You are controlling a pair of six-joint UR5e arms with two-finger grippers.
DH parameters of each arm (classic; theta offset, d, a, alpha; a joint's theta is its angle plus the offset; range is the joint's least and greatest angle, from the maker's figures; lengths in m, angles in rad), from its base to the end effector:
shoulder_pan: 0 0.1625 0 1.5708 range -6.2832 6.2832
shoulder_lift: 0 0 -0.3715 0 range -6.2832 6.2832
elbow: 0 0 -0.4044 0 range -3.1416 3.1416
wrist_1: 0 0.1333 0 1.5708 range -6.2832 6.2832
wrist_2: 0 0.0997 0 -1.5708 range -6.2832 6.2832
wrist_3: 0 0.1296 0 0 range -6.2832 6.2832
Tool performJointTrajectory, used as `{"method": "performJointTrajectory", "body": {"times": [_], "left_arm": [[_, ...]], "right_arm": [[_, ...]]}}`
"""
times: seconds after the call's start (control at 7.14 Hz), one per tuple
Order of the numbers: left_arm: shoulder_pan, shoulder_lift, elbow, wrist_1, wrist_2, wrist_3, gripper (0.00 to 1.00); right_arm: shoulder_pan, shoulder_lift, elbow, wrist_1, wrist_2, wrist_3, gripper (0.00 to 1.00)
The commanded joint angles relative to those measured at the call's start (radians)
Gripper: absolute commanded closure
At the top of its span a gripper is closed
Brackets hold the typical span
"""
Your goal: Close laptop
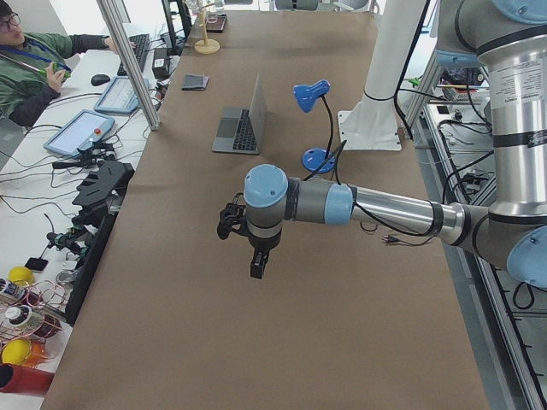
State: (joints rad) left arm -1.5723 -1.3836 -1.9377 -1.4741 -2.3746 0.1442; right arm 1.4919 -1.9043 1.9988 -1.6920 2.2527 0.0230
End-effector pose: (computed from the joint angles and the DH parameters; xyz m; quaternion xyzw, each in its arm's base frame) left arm -0.0406 -0.4355 0.5366 0.0665 0.3870 0.0817 0.9160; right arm 0.0217 -0.3809 0.5786 -0.0296 -0.3333 -0.0219 0.9421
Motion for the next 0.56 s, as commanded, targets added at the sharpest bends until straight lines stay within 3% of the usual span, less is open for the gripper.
{"method": "performJointTrajectory", "body": {"times": [0.0, 0.42], "left_arm": [[0.003, -0.002, 0.014, -0.002, 0.021, 0.001, 0.01], [0.003, -0.005, 0.003, -0.005, 0.021, 0.002, 0.01]], "right_arm": [[-0.001, 0.001, 0.000, 0.000, 0.001, 0.000, 0.00], [-0.001, 0.004, 0.000, 0.024, 0.002, 0.000, 0.00]]}}
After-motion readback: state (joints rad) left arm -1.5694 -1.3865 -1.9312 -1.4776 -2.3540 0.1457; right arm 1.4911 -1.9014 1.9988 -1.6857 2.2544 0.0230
